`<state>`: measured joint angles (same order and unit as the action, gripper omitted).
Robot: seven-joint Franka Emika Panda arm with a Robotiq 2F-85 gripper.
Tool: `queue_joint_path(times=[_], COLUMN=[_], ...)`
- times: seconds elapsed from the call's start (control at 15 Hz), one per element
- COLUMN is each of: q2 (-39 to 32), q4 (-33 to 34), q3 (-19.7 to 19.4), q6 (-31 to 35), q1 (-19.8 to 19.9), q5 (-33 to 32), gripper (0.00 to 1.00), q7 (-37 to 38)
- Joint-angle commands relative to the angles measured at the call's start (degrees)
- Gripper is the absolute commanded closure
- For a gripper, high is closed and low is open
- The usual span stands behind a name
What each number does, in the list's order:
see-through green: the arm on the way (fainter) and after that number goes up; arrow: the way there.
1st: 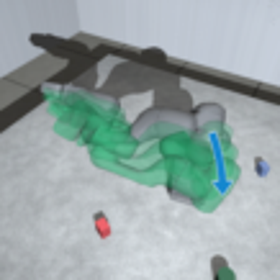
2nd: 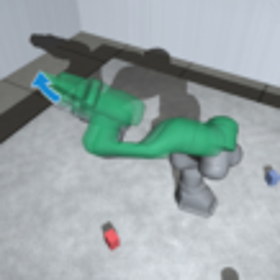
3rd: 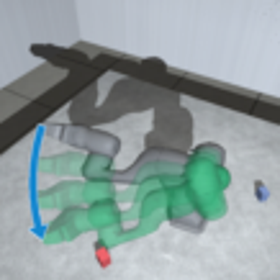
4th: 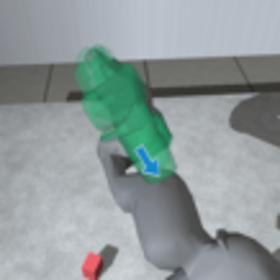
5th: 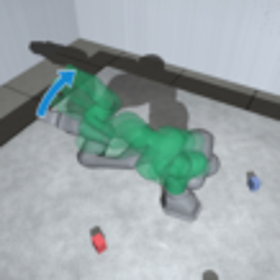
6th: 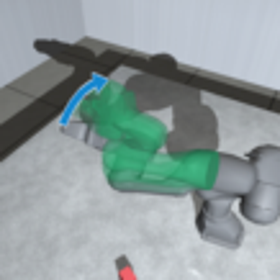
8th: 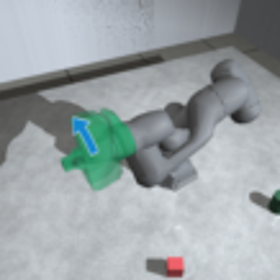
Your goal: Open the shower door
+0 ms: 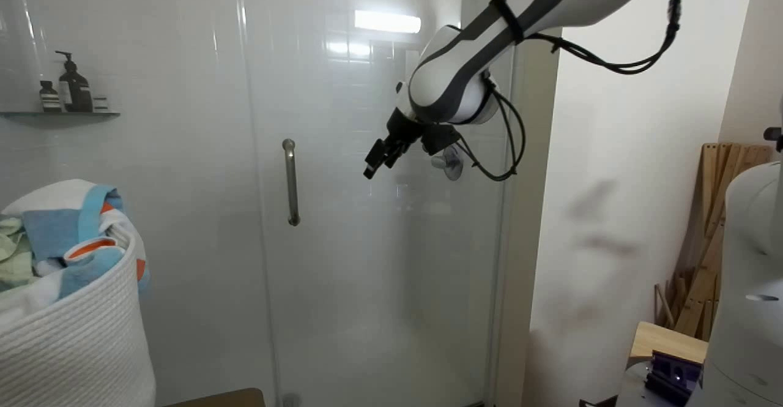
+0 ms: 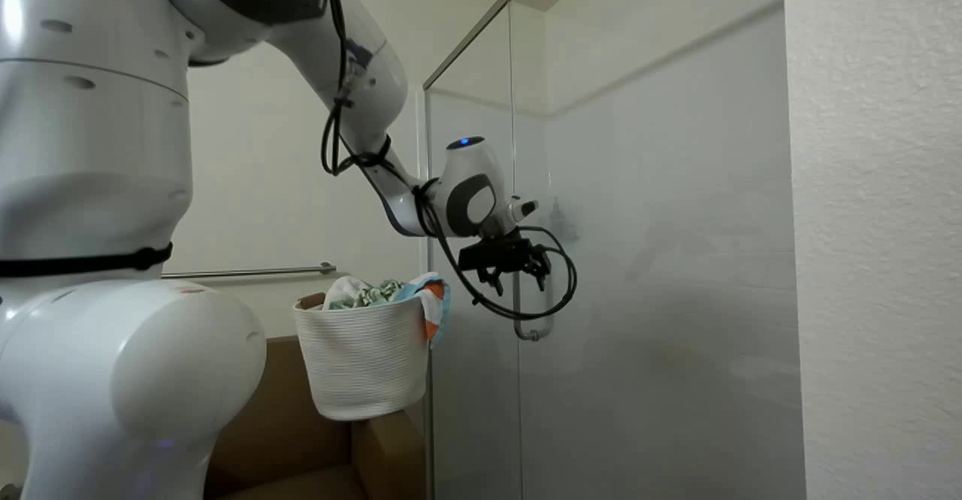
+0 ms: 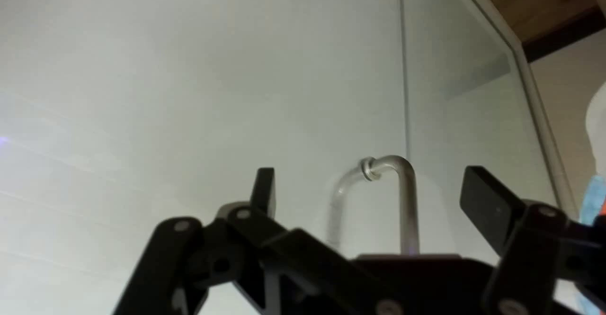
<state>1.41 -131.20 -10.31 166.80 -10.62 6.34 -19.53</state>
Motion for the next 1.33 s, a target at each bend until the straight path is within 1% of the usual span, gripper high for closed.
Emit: queue_joint_path(times=[0.0, 0.13, 0.2, 0.27, 0.33, 0.47, 0.6, 0.67, 0.93, 1.0, 1.07, 1.27], q2=[-8.2, -12.0, -13.6, -14.6, -15.3, -15.9, -16.2, -16.5, -17.9, -17.7, -17.0, -17.3], q4=[10.9, 18.1, 20.9, 22.4, 24.0, 25.2, 26.2, 26.8, 28.7, 28.3, 27.1, 27.3], q3=[4.1, 10.4, 11.6, 10.8, 10.5, 8.1, 7.1, 11.1, 15.6, 16.2, 15.2, 16.0], q6=[-0.7, -3.8, -5.4, -6.7, -9.2, -13.6, -17.1, -18.5, -23.1, -23.2, -21.3, -21.6], q1=[-3.2, 0.3, 2.0, 2.6, 3.6, 4.8, 6.2, 10.6, 16.0, 16.5, 15.2, 15.9], q5=[16.1, 24.3, 27.1, 30.5, 31.0, 28.6, 28.3, 26.5, 31.8, 32.2, 29.0, 29.7], gripper=[0.0, 0.0, 0.0, 0.0, 0.0, 0.0, 0.0, 0.0, 0.0, 0.0, 0.0, 0.0], q7=[-13.7, -21.8, -25.6, -29.3, -29.4, -26.9, -26.4, -25.4, -31.6, -32.6, -27.8, -29.1])
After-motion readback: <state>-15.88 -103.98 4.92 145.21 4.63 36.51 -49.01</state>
